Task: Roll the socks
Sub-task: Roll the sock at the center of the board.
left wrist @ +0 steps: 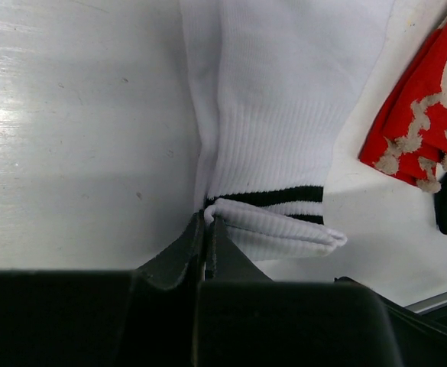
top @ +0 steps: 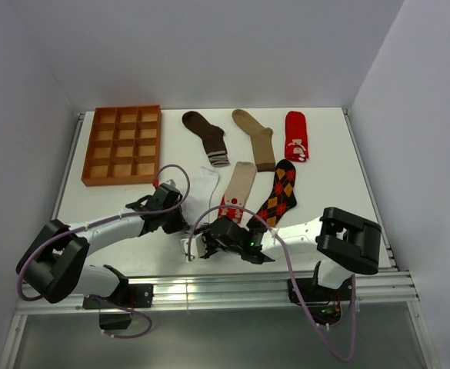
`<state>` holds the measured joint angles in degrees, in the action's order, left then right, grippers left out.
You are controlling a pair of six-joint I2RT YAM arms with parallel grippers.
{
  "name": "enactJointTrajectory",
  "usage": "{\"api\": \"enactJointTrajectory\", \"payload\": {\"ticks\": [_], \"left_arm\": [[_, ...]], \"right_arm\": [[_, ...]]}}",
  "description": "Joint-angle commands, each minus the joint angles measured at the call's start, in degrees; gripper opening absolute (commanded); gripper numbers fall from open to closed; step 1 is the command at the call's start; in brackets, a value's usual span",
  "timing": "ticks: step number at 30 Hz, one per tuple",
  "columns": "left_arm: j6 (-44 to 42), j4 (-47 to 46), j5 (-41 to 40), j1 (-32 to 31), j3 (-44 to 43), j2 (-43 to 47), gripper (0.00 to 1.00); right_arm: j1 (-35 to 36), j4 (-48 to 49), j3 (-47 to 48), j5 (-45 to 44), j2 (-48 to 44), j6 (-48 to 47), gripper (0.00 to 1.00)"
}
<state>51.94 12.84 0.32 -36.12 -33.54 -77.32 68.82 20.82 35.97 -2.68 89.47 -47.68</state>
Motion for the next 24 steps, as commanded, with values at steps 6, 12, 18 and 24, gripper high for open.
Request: {"api": "enactJointTrajectory", "payload": {"ticks": [6,12,18,24], "left_arm": [[-2.5,1.2,1.3,0.6,-0.8,-2.0,0.00],[-3.0,1.3,1.4,0.5,-1.1,-2.0,0.00],[-3.7,1.8,1.8,0.6,-1.1,-2.0,0.00],[-4.0,2.3,1.8,0.7,-1.4,-1.2,0.00]], "right_arm": [[2.1,7.0,0.7,-3.4,5.0,-5.5,0.45],[2.1,8.0,3.0,-5.7,9.6,-6.5,0.45],[1.9,9.7,4.6,-7.3,12.7,-6.8,0.45],[1.0,7.8,5.9,-6.9,13.9,-6.2,0.30]]}}
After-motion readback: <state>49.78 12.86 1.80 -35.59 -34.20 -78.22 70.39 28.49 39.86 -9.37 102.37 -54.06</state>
